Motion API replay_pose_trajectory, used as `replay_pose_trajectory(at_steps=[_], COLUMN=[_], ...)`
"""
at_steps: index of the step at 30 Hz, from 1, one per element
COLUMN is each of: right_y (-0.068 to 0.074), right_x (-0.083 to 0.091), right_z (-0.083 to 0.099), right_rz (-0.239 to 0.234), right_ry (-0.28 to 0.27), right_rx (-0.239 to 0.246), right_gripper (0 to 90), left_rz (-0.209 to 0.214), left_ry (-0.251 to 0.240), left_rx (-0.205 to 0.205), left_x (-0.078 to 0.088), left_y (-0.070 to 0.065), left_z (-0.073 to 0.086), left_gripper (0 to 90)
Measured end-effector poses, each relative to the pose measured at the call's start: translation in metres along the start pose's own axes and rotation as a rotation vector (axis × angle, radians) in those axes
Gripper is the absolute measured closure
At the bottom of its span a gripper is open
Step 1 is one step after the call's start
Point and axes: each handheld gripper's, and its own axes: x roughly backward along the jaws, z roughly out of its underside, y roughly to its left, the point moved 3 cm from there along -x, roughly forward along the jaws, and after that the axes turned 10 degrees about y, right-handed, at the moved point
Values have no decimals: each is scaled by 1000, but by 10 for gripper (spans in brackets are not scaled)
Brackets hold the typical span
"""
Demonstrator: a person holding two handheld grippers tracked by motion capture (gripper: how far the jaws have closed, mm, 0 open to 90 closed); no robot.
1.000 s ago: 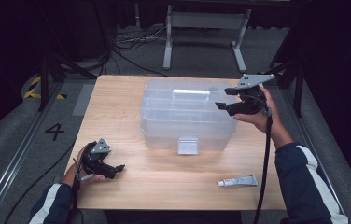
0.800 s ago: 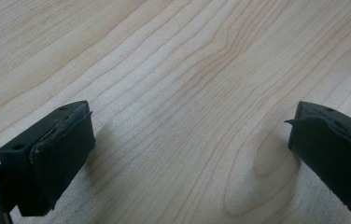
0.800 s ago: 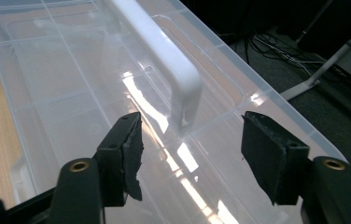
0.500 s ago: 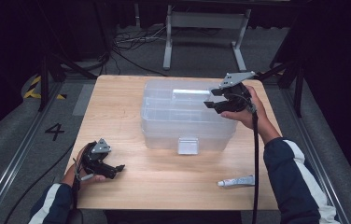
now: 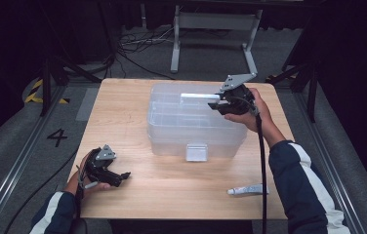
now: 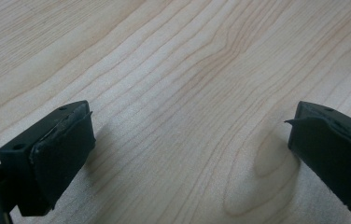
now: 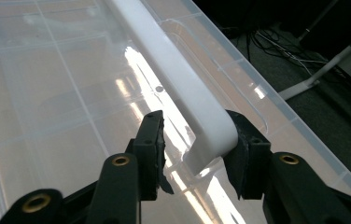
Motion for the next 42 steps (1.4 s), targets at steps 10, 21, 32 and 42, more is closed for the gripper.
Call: replay_pose_trajectory(at_steps=[10, 21, 32, 42], right_y=[-1, 8, 9, 6], right_x=[0, -2, -2, -1], right_z=[-2, -9, -11, -13], right_rz=[56, 54, 44, 27], right_ry=[16, 24, 31, 42], right_rx=[-8, 14, 16, 9], right_gripper=[729, 737, 739, 740], left_rz=[2, 10, -2, -31], left_ry=[4, 18, -62, -134], left_rx=[-12, -41, -58, -52], left_x=[0, 4, 19, 41], left_y=[1, 0, 0, 5], left_z=[-1, -19, -36, -45], left_gripper=[8, 193, 287, 424])
